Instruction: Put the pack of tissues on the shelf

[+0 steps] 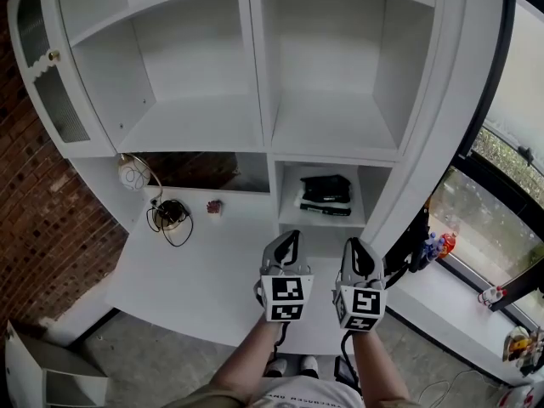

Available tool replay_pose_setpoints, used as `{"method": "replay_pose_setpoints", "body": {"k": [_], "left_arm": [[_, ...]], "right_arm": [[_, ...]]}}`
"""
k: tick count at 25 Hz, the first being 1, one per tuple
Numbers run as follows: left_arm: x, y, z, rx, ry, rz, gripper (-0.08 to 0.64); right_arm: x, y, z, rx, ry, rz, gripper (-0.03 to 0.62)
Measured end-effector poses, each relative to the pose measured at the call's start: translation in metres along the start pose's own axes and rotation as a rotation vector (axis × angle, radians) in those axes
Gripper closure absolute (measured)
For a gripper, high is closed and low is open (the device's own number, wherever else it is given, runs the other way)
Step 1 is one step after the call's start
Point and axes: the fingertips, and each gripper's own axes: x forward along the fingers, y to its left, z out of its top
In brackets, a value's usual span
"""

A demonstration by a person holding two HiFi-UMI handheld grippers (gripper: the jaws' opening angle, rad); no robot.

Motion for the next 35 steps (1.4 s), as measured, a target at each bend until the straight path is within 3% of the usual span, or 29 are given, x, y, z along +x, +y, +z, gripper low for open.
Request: {"method": "replay_pose_setpoints", "body": {"k": [35], "left_arm": [[-0.006,0.006,0.004,-0.004,-0.03,-0.016,0.552]], "right_arm": [[-0.001,0.005,0.025,0.009,-0.066,0.008,0.594]]}}
